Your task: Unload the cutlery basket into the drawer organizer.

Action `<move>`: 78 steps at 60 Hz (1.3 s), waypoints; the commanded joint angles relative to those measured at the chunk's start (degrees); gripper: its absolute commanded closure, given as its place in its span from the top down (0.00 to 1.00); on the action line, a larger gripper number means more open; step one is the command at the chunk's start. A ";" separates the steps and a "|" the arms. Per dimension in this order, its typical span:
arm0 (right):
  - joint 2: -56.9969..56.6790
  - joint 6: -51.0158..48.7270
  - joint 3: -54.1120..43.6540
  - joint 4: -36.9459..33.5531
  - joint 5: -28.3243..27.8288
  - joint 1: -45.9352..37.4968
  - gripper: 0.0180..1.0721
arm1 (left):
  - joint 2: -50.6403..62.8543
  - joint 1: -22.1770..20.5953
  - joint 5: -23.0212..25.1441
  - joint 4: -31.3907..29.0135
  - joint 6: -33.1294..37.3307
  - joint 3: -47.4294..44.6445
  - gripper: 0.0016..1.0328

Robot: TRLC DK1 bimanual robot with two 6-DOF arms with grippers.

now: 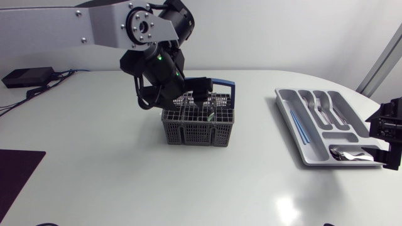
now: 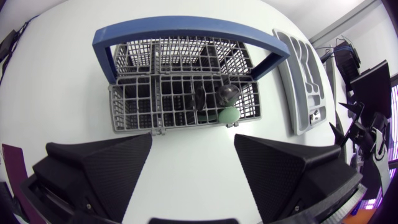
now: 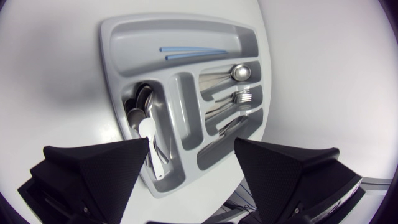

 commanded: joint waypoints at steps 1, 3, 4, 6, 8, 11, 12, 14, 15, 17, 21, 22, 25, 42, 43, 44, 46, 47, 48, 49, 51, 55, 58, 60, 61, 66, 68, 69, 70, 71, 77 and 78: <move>-2.08 4.68 1.67 -2.55 -1.64 1.13 0.95 | 1.52 -0.66 -0.69 -0.68 -3.13 2.09 0.91; -2.61 6.62 2.20 -3.43 -2.34 1.75 0.95 | 1.52 -0.75 -1.48 -0.68 -3.57 2.18 0.91; -2.87 7.76 2.46 -3.96 -2.61 2.10 0.95 | 1.61 -0.83 -1.74 -0.68 -3.92 2.35 0.91; -3.40 9.52 2.90 -5.10 -2.96 2.72 0.95 | 1.70 -0.92 -2.01 -0.68 -4.62 2.53 0.91; -3.92 10.66 3.08 -6.16 -3.49 3.42 0.95 | 1.87 -0.92 -2.10 -0.68 -4.80 2.70 0.91; -5.07 12.77 3.08 -7.56 -4.10 4.56 0.95 | 2.05 -1.10 -2.71 -0.68 -4.97 3.06 0.91; -5.42 13.82 3.16 -8.09 -4.37 5.18 0.95 | 2.14 -1.19 -2.89 -0.68 -4.97 3.14 0.91; -5.86 15.41 3.16 -8.97 -4.45 6.06 0.95 | 2.49 -1.19 -3.06 -0.68 -4.97 3.50 0.91; -5.95 15.93 3.16 -9.32 -4.54 6.41 0.95 | 2.57 -1.19 -3.24 -0.68 -4.97 3.58 0.91; -6.56 17.69 3.08 -10.38 -4.54 7.46 0.95 | 2.93 -1.19 -3.33 -0.68 -4.97 3.85 0.91; -7.35 21.38 3.08 -11.25 -4.89 9.31 0.95 | 3.28 -1.19 -3.33 -0.59 -4.89 4.20 0.91; -7.44 22.09 3.08 -11.43 -4.98 9.66 0.95 | 3.45 -1.19 -3.33 -0.59 -4.89 4.29 0.91; -8.06 24.72 3.25 -12.49 -5.33 10.98 0.95 | 3.63 -1.19 -3.33 -0.50 -4.89 4.46 0.91; -12.45 37.91 1.49 -15.03 -6.48 20.73 0.95 | 5.04 -1.01 -4.21 2.14 -4.53 4.64 0.90; -12.89 38.70 1.14 -14.95 -6.48 21.53 0.95 | 5.21 -0.92 -4.21 2.40 -4.53 4.81 0.90; -13.15 39.49 0.97 -14.95 -6.48 22.14 0.95 | 5.30 -0.92 -4.21 2.40 -4.53 4.90 0.90; -13.59 40.72 0.62 -14.95 -6.48 23.28 0.95 | 5.65 -0.92 -4.21 2.58 -4.45 5.08 0.90; -13.77 41.33 0.44 -14.95 -6.48 23.90 0.95 | 5.83 -0.83 -4.21 2.66 -4.45 5.17 0.90; -14.03 42.12 0.26 -14.95 -6.48 24.69 0.95 | 6.09 -0.83 -4.21 2.66 -4.36 5.43 0.90; -14.30 42.92 0.00 -14.95 -6.48 25.48 0.95 | 6.27 -0.83 -4.21 2.66 -4.27 5.60 0.90; -14.65 44.23 -0.26 -14.95 -6.48 26.62 0.95 | 6.71 -0.75 -4.21 3.02 -4.10 5.69 0.88; -15.00 47.31 -0.53 -14.95 -6.39 29.26 0.95 | 7.41 -0.57 -4.21 3.28 -3.74 6.13 0.88; -15.09 49.24 -0.79 -14.77 -6.39 30.75 0.95 | 7.94 -0.48 -4.21 3.54 -3.30 6.40 0.88; -15.09 50.30 -0.88 -14.51 -6.39 31.55 0.95 | 8.29 -0.48 -4.21 3.72 -3.04 6.48 0.88; -15.09 51.09 -0.88 -14.42 -6.39 32.07 0.95 | 8.38 -0.39 -4.21 3.72 -2.87 6.57 0.88; -15.09 53.55 -0.97 -14.33 -6.39 34.09 0.95 | 9.08 -0.22 -4.21 3.72 -2.16 7.01 0.88; -15.09 54.43 -1.14 -14.33 -6.48 35.06 0.95 | 9.17 -0.13 -4.12 3.81 -1.37 7.10 0.88; -15.17 54.87 -1.32 -14.33 -6.48 35.50 0.95 | 9.25 -0.13 -4.12 3.98 -1.02 7.10 0.88; -15.17 55.13 -1.41 -14.24 -6.48 35.76 0.95 | 9.34 -0.04 -4.12 4.07 -0.76 7.10 0.88; -15.26 55.48 -1.58 -14.16 -6.39 36.29 0.95 | 9.43 0.04 -4.03 4.16 -0.40 7.01 0.88; -15.26 57.59 -2.28 -13.89 -6.48 38.49 0.95 | 9.96 0.75 -3.59 4.77 1.09 7.01 0.86; -15.26 57.95 -2.46 -13.63 -6.48 38.84 0.95 | 10.13 0.84 -3.41 4.95 1.27 7.01 0.85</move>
